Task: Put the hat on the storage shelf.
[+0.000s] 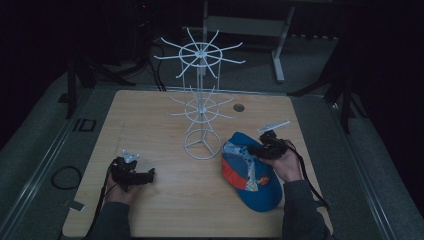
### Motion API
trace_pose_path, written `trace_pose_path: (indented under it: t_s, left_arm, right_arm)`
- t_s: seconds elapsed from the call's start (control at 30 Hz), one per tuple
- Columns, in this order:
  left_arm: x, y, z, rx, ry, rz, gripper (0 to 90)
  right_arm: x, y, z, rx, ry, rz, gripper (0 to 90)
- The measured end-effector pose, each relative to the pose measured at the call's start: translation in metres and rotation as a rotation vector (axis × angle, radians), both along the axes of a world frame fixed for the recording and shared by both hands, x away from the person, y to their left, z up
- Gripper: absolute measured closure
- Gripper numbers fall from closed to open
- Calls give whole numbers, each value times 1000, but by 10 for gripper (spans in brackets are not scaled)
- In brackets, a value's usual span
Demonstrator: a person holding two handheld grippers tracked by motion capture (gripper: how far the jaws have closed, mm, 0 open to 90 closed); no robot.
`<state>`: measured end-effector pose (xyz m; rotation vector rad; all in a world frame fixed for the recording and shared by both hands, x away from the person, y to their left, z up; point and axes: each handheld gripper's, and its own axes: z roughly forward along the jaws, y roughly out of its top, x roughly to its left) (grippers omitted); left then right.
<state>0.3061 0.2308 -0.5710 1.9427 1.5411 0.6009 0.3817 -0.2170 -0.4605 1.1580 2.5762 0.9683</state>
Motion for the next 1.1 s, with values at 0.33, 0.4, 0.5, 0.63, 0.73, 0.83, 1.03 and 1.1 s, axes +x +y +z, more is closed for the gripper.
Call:
trace_pose_path:
  t_s: [0.33,0.4,0.5,0.63,0.73,0.83,1.03,1.1]
  left_arm:
    - [0,0,0,2,-1,-2,1]
    - [0,0,0,2,-1,-2,1]
    - [0,0,0,1,-2,-2,1]
    - [0,0,0,0,-3,0,1]
    - [0,0,0,-1,-2,0,1]
    - [0,0,0,-2,-3,1,1]
    - [0,0,0,0,-2,0,1]
    - [0,0,0,0,-1,0,1]
  right_arm:
    - [-2,-6,10,29,-43,-7,878]
    - [-2,-6,12,33,-49,-10,878]
    - [-2,-8,16,38,-64,-13,878]
    - [-2,-10,21,45,-78,-22,878]
    - [-2,-13,25,55,-89,-35,878]
    - [-2,-15,31,65,-104,-43,879]
    - [-4,-19,42,84,-130,-47,879]
    - [-4,-21,45,84,-140,-52,879]
